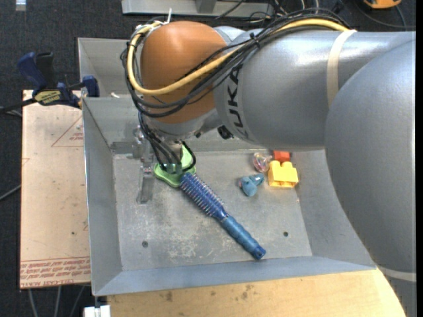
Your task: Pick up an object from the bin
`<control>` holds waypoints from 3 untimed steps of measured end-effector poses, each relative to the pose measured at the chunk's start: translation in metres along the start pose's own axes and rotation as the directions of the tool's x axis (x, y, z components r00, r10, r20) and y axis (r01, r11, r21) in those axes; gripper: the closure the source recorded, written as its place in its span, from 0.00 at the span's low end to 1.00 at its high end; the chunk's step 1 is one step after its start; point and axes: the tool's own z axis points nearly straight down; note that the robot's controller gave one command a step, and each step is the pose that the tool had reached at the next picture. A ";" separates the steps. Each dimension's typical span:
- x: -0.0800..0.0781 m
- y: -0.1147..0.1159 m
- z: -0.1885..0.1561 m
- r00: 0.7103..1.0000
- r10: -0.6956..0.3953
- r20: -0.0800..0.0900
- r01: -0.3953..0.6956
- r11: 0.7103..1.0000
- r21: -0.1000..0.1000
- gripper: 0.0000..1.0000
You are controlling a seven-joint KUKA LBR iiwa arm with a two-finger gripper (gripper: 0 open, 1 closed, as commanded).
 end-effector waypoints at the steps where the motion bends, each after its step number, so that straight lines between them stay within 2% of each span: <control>1: -0.021 -0.078 0.149 0.980 0.200 0.009 -0.200 0.980 -0.004 0.00; 2: -0.031 -0.123 0.115 0.971 0.239 0.012 -0.239 0.971 -0.003 0.00; 3: 0.010 -0.167 0.103 0.940 0.342 0.007 -0.342 0.940 -0.002 0.00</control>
Offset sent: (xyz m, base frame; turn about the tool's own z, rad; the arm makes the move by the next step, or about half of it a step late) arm 0.0197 -0.0777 -0.1474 0.2010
